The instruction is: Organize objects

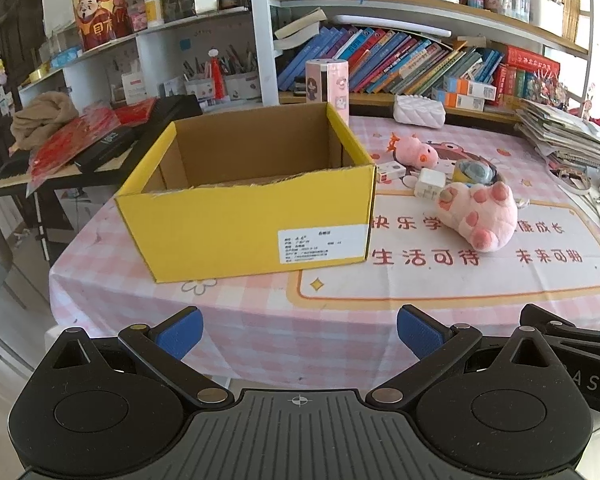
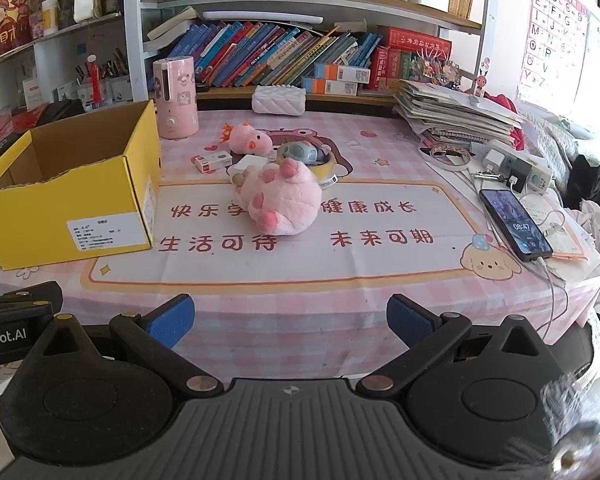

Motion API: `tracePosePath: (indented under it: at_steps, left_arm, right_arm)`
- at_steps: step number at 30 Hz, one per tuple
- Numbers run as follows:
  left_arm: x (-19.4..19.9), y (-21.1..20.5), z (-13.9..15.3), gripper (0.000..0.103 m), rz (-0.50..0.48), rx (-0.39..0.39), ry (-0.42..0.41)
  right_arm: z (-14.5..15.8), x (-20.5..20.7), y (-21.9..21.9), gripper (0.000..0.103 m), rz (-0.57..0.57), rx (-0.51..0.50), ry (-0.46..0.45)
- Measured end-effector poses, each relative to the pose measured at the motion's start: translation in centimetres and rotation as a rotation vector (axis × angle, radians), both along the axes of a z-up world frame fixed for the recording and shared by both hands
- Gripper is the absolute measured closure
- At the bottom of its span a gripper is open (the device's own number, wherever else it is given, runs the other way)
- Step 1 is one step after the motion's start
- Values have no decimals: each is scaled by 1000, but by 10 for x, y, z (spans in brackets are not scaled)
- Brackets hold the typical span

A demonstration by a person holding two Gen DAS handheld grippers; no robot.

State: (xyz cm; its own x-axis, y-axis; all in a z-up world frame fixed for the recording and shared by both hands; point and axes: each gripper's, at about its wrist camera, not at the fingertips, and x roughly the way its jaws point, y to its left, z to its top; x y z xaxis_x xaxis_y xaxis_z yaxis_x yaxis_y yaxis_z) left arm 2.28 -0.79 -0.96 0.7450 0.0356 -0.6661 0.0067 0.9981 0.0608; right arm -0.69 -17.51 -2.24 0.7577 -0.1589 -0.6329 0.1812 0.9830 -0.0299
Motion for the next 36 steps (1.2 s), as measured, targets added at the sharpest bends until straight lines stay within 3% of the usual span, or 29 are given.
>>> tracePosePath:
  at_steps: [22, 27, 32, 36]
  left_arm:
    - [70, -43, -9, 0, 125, -18, 43]
    - [79, -53, -9, 0, 168, -37, 50]
    - [86, -65, -14, 0, 180, -58, 81]
    - [89, -72, -14, 0, 195, -72, 73]
  right_arm:
    - [-5, 89, -53, 2, 136, 15, 19]
    - [-5, 107, -74, 16, 155, 39, 16]
    - [-9, 123, -91, 38, 172, 81, 33]
    - [-12, 136, -98, 38, 208, 105, 42]
